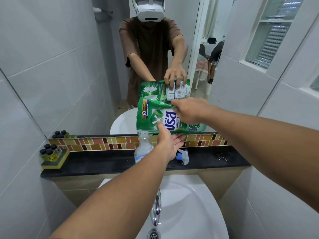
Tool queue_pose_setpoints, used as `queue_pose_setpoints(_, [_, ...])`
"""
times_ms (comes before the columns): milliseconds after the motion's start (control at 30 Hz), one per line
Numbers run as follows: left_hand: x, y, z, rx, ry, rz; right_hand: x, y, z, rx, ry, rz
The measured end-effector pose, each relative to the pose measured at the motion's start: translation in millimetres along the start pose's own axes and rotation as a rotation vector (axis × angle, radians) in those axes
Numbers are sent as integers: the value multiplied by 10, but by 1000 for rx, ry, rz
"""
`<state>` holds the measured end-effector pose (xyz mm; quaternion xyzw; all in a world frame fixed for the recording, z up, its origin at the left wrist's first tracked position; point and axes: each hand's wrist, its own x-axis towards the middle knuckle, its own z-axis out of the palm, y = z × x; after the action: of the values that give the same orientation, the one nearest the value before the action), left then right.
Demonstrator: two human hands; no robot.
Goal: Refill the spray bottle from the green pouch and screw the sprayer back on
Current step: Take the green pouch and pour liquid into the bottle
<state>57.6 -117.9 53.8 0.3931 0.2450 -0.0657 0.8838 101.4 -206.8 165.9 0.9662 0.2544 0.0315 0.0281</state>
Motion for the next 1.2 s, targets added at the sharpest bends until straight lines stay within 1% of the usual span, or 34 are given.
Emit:
queue_pose_setpoints(500, [-21, -2, -35, -31, -14, 9, -27, -93, -64, -28, -7, -13])
queue_pose_setpoints(800, [-100, 84, -22, -31, -13, 25, 7, -168, -117, -57, 42, -32])
queue_pose_setpoints(1200, [-55, 30, 8, -50, -22, 19, -29, -128, -164, -66, 17, -20])
